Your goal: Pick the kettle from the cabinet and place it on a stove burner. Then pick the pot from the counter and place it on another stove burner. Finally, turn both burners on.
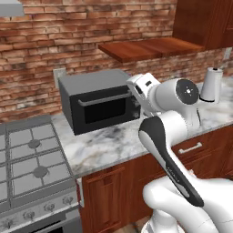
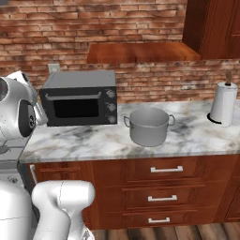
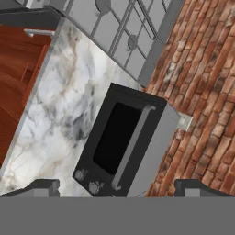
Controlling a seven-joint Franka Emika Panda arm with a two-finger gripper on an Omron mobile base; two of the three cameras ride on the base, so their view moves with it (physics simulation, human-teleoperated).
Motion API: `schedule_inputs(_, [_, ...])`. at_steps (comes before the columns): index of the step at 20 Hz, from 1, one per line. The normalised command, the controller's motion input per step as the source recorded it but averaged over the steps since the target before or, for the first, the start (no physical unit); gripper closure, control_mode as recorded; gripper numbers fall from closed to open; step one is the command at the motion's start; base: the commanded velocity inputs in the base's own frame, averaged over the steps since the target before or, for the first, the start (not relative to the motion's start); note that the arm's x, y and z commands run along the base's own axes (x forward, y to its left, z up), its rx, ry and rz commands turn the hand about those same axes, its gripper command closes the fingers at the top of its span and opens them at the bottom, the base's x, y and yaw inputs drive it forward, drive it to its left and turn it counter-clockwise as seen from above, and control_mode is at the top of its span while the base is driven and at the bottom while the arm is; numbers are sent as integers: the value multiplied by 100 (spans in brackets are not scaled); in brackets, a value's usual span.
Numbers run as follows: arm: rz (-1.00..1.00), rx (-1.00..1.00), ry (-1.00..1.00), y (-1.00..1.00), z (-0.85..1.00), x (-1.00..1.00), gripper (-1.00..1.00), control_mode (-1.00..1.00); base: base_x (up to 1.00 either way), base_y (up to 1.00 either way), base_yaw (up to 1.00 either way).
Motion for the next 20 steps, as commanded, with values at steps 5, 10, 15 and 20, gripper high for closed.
schedule_inputs(5, [0,0,0,0,0,0,-100,100,-9,-75,-17])
schedule_inputs(10, [0,0,0,0,0,0,-100,100,-8,-78,-17])
schedule_inputs(15, [0,0,0,0,0,0,-100,100,-7,-77,-17])
schedule_inputs(20, [0,0,0,0,0,0,-100,100,-9,-73,-19])
